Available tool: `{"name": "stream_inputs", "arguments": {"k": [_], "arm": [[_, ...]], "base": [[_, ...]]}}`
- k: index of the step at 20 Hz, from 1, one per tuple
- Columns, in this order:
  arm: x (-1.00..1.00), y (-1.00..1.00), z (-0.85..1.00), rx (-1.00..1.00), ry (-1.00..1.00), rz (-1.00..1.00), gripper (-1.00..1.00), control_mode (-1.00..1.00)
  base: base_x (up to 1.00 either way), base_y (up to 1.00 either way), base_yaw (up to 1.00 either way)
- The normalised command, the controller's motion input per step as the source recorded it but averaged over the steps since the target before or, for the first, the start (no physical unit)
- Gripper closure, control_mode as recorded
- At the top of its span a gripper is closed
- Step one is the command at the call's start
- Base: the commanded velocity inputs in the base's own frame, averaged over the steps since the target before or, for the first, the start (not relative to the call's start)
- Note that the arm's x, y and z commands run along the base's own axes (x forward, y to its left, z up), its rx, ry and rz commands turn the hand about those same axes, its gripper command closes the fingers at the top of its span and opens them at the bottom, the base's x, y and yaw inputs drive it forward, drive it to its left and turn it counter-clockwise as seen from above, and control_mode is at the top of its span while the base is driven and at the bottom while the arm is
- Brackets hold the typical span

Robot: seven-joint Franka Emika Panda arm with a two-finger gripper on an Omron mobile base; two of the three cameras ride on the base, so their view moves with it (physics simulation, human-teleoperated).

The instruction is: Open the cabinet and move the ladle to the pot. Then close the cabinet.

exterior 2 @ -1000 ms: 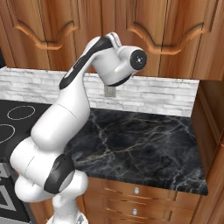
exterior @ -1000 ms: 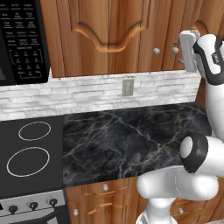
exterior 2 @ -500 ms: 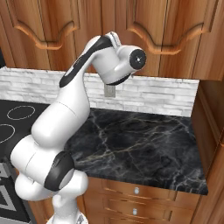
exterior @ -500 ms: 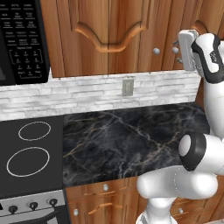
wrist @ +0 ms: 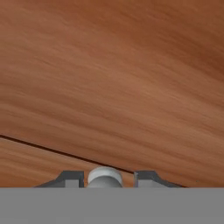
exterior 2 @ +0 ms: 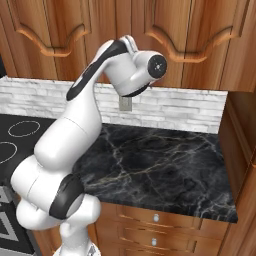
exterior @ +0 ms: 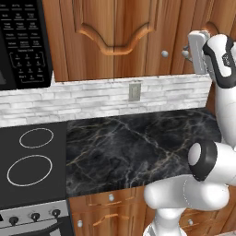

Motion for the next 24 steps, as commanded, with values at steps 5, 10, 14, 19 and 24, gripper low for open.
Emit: {"name": "stream_inputs", "arguments": {"k": [5, 10, 14, 19, 24], "arm": [[-0.31, 0.0, 0.0, 0.0, -0.03, 0.0, 1.0, -1.0], [-0.49, 0.0, 0.0, 0.0, -0.09, 0.0, 1.0, -1.0], [-0.63, -0.34, 0.0, 0.0, -0.02, 0.0, 1.0, -1.0], [-0.78, -0.65, 0.0, 0.0, 0.0, 0.0, 1.0, -1.0], [-0.78, -0.65, 0.03, 0.0, 0.0, 0.0, 1.0, -1.0]], "base": [[0.0, 0.0, 0.0], [0.0, 0.0, 0.0], [0.0, 0.0, 0.0], [0.0, 0.0, 0.0], [0.0, 0.0, 0.0]]}}
